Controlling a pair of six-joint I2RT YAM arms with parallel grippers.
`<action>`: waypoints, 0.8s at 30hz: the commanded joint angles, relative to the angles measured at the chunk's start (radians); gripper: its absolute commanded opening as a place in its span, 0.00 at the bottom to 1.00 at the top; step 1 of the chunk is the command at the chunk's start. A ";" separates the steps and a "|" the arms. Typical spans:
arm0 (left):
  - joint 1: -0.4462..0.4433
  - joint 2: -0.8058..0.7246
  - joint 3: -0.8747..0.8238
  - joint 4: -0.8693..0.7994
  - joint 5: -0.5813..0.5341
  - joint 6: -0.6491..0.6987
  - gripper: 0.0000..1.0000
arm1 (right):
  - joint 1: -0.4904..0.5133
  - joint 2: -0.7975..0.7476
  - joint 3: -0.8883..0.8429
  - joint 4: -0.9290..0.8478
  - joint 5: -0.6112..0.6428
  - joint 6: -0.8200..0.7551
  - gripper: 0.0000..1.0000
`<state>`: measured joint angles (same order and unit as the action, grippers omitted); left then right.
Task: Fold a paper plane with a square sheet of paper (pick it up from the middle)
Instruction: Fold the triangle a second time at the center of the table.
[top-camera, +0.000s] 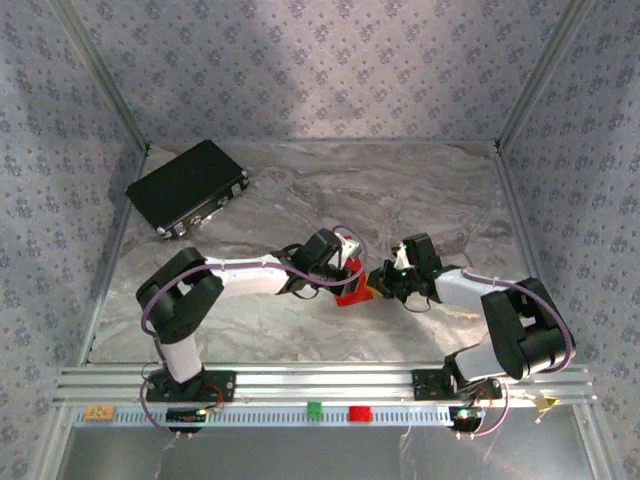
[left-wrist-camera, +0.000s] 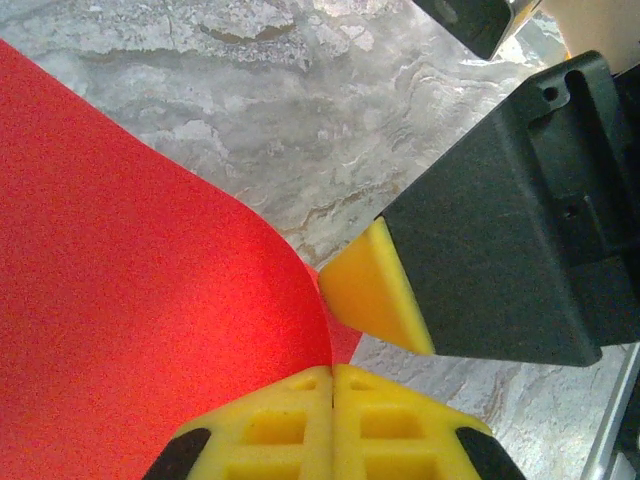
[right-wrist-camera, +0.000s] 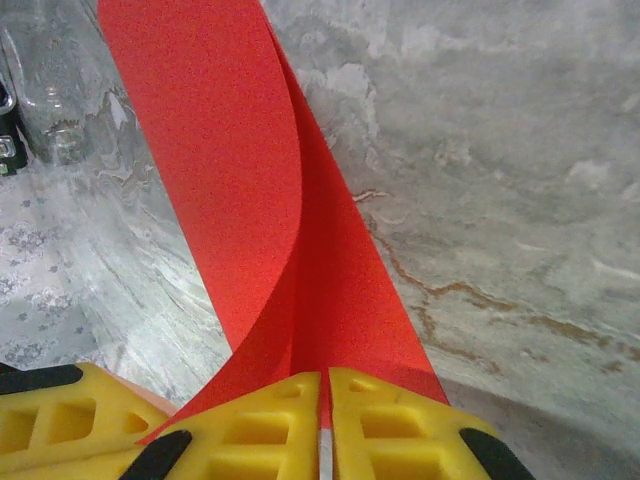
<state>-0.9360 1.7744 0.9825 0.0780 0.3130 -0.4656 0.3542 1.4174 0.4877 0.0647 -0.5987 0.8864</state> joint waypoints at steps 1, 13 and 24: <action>0.002 -0.026 -0.010 -0.014 -0.013 -0.005 0.04 | 0.016 0.017 0.006 0.040 -0.017 0.025 0.11; 0.034 0.003 -0.012 0.032 0.062 -0.057 0.18 | 0.019 0.040 -0.003 0.108 -0.047 0.057 0.11; 0.038 0.033 -0.007 0.049 0.094 -0.072 0.21 | 0.015 0.046 -0.003 0.116 -0.051 0.057 0.10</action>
<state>-0.9012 1.7939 0.9775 0.1059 0.3771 -0.5259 0.3672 1.4494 0.4877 0.1753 -0.6334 0.9321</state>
